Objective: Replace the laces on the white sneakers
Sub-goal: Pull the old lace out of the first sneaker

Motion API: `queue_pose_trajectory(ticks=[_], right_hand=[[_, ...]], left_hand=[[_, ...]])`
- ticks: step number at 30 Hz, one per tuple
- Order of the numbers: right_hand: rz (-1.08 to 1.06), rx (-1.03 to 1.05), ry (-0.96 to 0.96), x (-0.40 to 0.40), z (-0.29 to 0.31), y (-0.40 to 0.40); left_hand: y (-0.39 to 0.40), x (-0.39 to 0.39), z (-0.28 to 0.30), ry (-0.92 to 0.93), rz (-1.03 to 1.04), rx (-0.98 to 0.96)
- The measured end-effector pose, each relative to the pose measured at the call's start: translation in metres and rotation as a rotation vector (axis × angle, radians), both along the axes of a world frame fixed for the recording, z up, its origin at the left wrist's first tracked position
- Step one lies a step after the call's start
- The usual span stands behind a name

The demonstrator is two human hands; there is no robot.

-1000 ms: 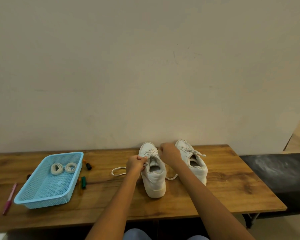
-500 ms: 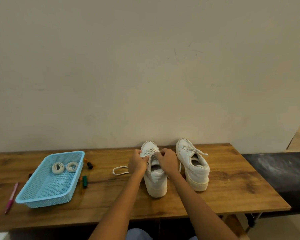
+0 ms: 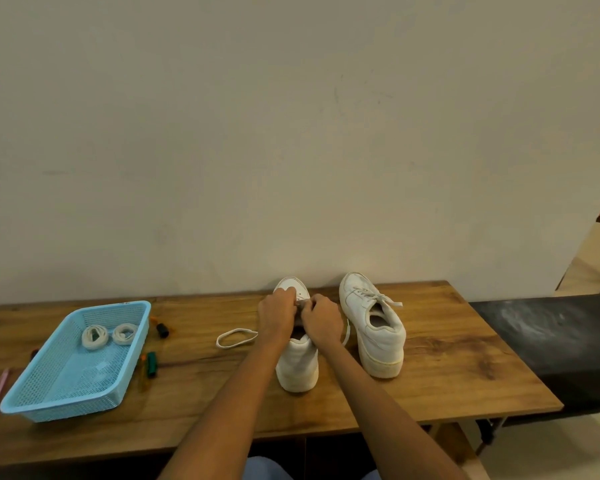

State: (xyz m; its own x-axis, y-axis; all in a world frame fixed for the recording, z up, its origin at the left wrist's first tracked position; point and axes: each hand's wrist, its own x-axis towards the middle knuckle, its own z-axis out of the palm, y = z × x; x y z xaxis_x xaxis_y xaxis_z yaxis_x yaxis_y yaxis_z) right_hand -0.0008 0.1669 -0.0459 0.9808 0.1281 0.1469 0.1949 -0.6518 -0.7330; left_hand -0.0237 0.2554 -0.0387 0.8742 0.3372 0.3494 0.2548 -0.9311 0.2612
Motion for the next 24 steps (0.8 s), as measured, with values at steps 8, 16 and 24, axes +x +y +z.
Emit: queue_pose_trajectory(ticks=[8,16,24], right_hand=[[-0.005,-0.033,-0.032,-0.002,-0.001,0.001],[0.000,-0.075,-0.042,-0.002,0.002,0.000],[0.044,-0.171,-0.034,-0.004,0.009,0.000]], left_hand=[[-0.002,-0.009,-0.011,-0.298,0.287,-0.488],[0.026,-0.023,-0.016,-0.251,0.450,-0.776],[0.014,-0.005,0.007,-0.073,-0.133,-0.252]])
